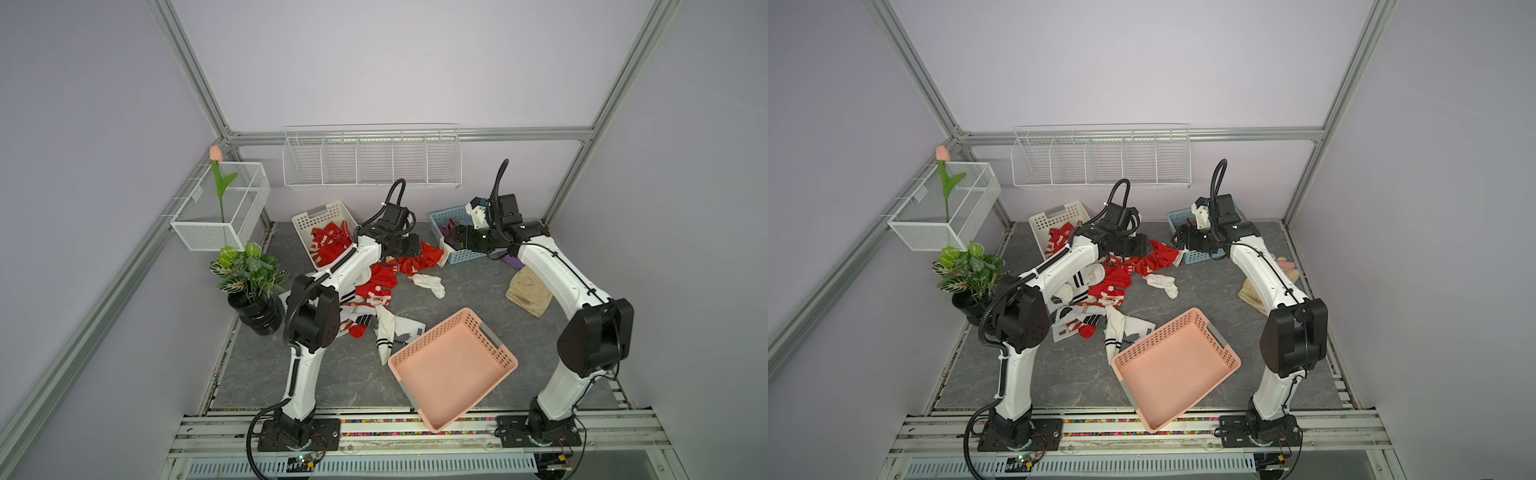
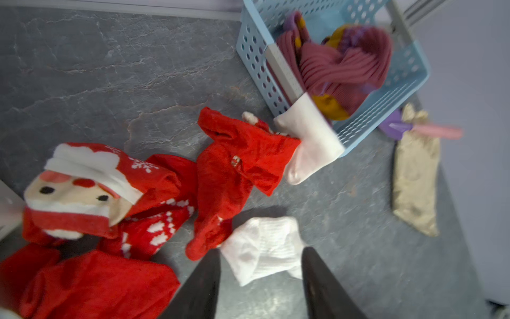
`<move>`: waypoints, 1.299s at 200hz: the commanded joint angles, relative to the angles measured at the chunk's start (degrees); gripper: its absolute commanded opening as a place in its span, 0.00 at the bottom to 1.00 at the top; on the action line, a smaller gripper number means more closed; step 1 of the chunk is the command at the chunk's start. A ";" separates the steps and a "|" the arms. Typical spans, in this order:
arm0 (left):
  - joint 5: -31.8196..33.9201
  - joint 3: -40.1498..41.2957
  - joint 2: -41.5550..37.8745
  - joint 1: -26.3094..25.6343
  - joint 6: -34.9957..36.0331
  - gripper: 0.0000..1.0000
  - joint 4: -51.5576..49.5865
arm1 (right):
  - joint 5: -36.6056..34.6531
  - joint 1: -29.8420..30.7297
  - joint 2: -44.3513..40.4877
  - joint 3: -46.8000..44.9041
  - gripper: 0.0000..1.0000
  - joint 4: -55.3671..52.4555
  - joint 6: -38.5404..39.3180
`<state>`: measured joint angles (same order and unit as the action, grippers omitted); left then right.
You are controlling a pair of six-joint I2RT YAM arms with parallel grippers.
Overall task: Sort the socks into the basket by color
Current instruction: Pick up the sock from the center of the board.
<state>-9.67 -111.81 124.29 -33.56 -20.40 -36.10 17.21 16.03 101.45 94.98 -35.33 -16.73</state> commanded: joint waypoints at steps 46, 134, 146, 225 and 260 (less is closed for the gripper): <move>6.14 -9.24 12.00 -0.29 3.04 0.67 -5.22 | -0.11 0.50 -1.39 -1.02 0.88 1.32 -1.00; 4.35 -13.14 16.51 -0.36 4.19 0.00 -6.26 | 0.16 1.01 -0.11 0.28 0.88 1.41 -1.47; 3.89 -10.74 14.62 -0.28 4.32 0.00 -4.78 | 0.05 1.01 -0.23 0.38 0.88 1.18 -1.42; 1.03 2.55 -2.49 -0.28 2.67 0.00 1.89 | 3.05 2.44 -0.70 -1.35 0.89 2.57 -1.24; -0.42 8.81 -8.95 -0.01 -0.02 0.00 5.09 | 4.92 3.54 -0.34 -2.16 0.88 3.73 -1.53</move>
<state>-8.29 -106.61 118.65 -33.54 -18.22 -34.09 19.70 18.68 101.45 94.45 -33.19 -17.80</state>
